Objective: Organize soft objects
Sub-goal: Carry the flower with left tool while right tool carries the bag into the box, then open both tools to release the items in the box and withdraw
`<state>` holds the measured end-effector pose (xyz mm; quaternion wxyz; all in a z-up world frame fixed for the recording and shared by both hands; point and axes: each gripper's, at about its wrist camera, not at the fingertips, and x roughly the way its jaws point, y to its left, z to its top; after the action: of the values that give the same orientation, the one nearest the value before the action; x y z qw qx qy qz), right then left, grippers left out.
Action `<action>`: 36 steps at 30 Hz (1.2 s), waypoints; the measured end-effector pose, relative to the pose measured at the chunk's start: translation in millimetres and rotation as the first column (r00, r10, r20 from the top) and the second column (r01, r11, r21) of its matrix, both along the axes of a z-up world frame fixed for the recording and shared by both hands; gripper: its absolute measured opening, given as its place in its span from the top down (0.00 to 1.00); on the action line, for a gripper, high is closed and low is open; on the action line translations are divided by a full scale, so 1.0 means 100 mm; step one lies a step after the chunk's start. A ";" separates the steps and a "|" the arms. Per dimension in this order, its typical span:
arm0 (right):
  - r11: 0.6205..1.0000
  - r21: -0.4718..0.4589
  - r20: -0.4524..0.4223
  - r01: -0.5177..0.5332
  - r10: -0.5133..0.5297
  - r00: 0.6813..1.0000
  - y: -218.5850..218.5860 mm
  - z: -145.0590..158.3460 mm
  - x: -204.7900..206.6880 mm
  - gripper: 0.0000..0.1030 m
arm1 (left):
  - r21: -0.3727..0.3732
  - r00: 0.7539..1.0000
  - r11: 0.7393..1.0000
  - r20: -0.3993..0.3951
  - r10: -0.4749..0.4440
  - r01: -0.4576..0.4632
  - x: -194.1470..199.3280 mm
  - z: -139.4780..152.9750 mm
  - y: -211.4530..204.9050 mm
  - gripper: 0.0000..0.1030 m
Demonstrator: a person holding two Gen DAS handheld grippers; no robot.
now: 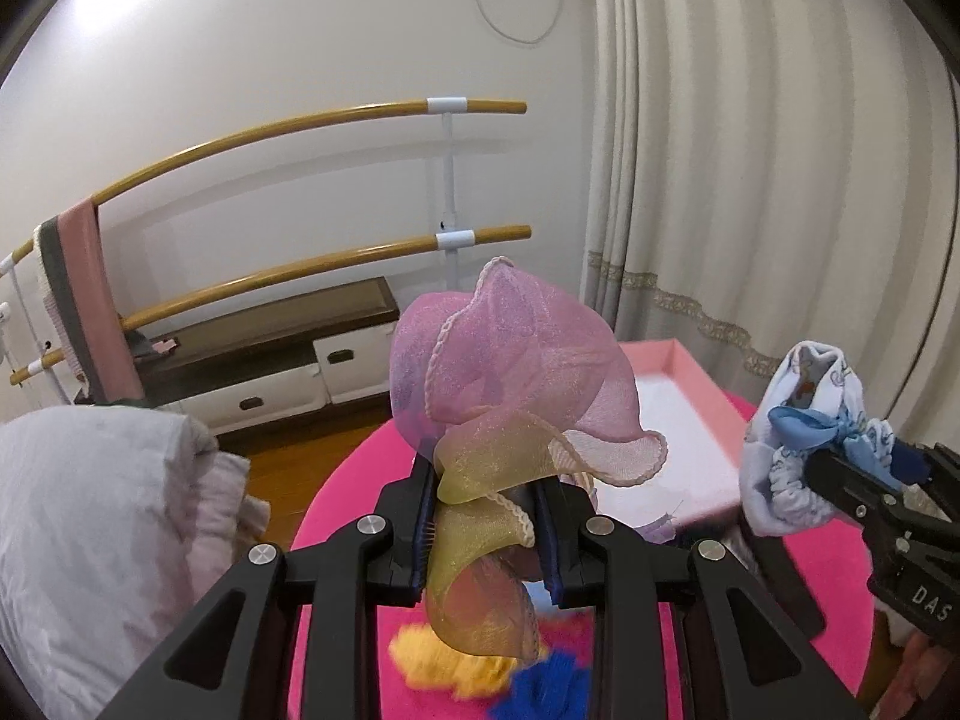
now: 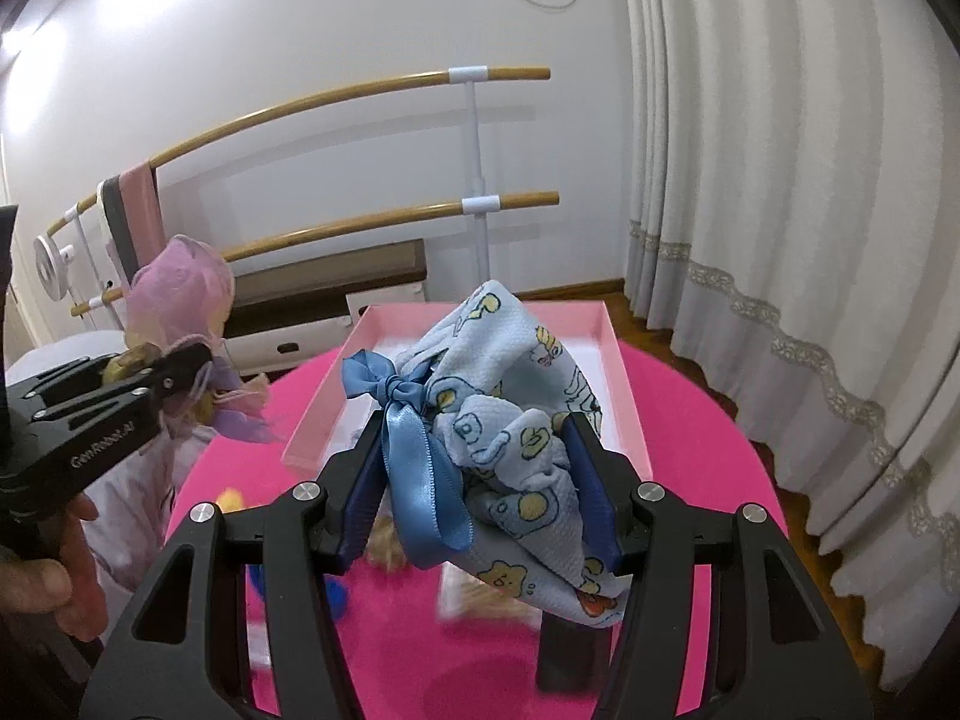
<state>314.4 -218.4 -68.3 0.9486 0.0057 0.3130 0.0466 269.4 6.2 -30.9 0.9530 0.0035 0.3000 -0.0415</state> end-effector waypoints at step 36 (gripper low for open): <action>0.990 0.080 -0.307 0.113 -0.083 0.948 -0.51 -0.66 2.06 0.00 | 0.061 0.971 0.998 -0.239 -0.003 0.019 3.25 -0.42 -0.70 0.15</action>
<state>520.1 -269.9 -134.6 0.8891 0.0743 0.4514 0.0130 594.8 -63.5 -72.4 0.9092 0.0303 0.4135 -0.0374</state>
